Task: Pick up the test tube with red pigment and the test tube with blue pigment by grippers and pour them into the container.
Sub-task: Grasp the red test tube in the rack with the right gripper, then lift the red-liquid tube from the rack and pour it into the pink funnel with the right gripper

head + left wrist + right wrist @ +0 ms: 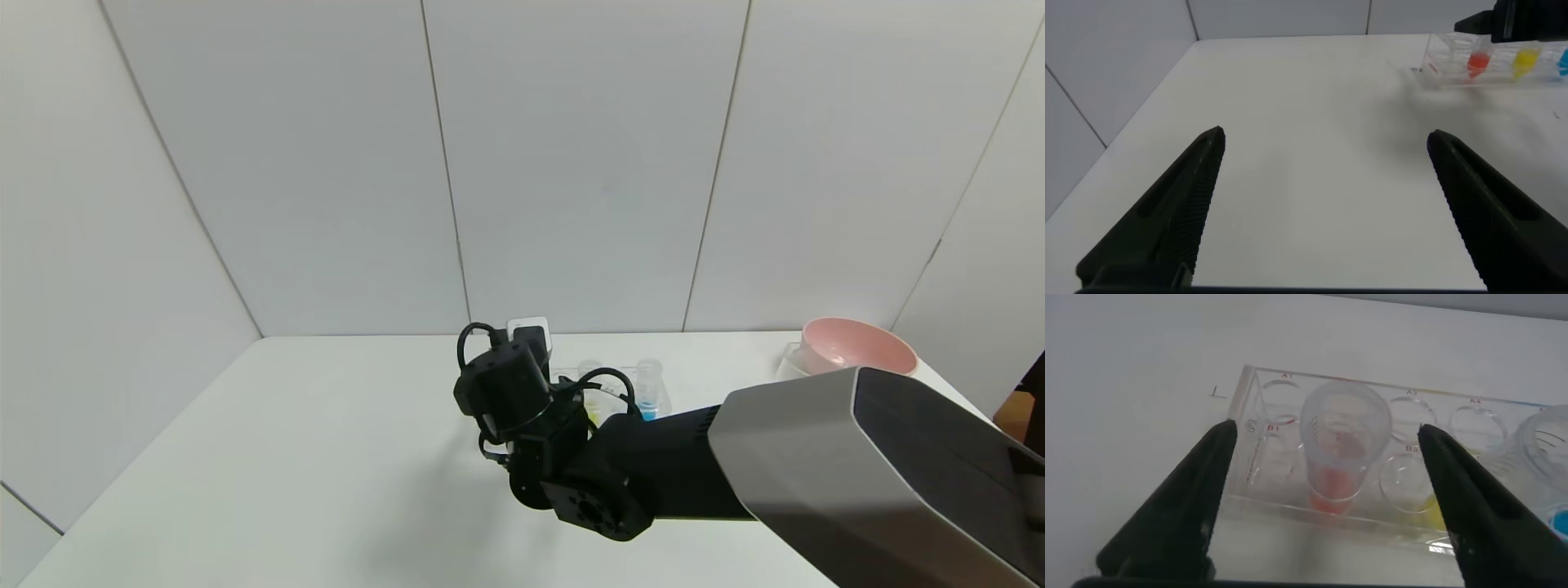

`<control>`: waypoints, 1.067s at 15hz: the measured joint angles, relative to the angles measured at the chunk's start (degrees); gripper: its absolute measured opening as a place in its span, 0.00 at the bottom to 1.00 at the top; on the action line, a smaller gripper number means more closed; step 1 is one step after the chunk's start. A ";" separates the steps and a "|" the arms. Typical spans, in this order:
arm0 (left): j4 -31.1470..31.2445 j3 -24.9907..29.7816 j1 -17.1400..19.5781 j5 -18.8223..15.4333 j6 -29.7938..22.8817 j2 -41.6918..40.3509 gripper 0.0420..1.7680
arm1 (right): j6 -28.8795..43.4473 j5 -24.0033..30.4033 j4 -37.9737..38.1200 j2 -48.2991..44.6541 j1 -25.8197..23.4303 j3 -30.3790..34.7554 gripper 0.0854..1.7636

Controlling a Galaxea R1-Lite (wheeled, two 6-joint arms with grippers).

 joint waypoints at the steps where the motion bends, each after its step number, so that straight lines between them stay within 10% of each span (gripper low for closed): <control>1: 0.00 0.00 0.00 0.00 0.00 0.00 1.00 | 0.01 -0.02 0.09 0.09 0.02 -0.09 0.78; 7: 0.00 0.00 0.00 0.00 0.02 0.00 1.00 | 0.01 -0.13 0.57 0.09 -0.04 -0.04 0.26; 16: -0.02 0.00 0.00 0.00 0.00 0.00 1.00 | -0.18 0.05 0.77 -0.41 -0.06 -0.06 0.25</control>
